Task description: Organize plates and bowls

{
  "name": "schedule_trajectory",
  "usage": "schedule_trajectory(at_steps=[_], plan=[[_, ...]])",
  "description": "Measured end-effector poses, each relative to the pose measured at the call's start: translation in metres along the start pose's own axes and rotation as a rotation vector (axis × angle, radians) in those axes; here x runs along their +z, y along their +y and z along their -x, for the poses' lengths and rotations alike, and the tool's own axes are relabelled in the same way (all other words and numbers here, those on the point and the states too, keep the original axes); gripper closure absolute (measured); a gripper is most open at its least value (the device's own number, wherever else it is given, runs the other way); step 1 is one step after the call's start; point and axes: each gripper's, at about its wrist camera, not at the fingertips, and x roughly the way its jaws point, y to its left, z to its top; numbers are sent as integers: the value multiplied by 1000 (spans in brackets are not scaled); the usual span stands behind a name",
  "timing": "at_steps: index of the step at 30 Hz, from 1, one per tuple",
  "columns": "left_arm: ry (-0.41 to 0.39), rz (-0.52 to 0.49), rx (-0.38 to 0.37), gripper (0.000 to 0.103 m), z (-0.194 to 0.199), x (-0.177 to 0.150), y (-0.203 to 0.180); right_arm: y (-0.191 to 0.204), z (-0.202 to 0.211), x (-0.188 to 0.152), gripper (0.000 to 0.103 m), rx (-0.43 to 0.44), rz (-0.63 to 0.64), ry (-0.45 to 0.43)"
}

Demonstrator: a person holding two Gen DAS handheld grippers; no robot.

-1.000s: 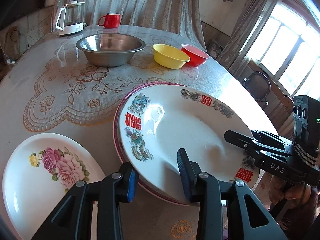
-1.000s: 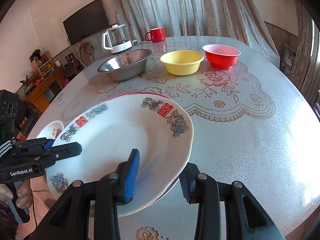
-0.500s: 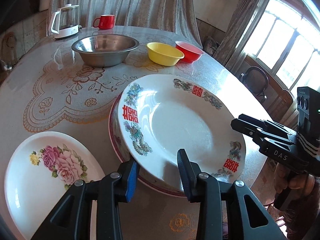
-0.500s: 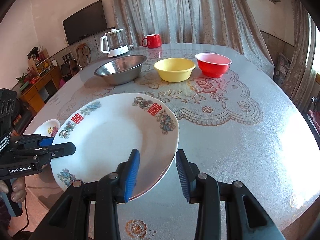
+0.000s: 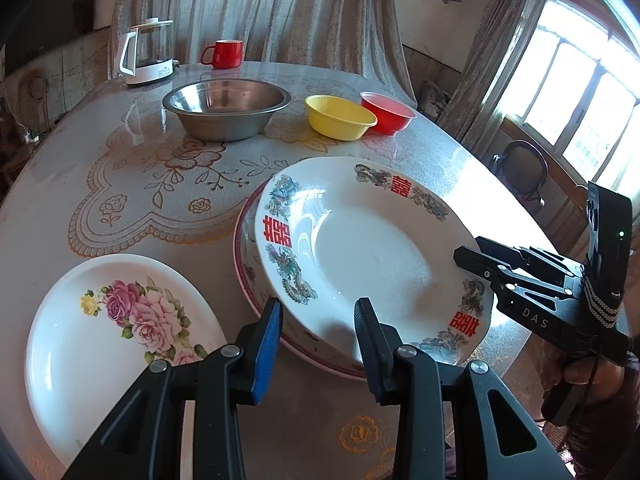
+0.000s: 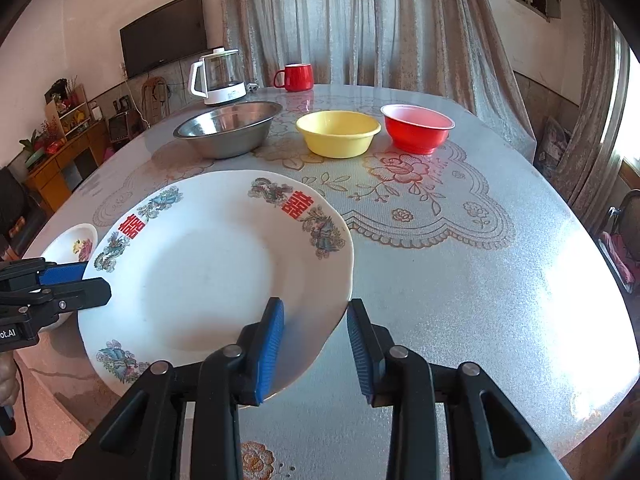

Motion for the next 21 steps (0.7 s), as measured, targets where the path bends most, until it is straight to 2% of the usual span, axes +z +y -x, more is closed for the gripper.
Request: schedule_trajectory(at_steps=[4,11,21], plan=[[-39,29,-9,65,14,0,5,8,1,-1,70,-27,41,-17],[-131,40,65,64,40,4,14,8,1,-1,69,-29,42,-21],[-158,162,169,64,61,-10,65,2,6,-1,68,-29,0,-45]])
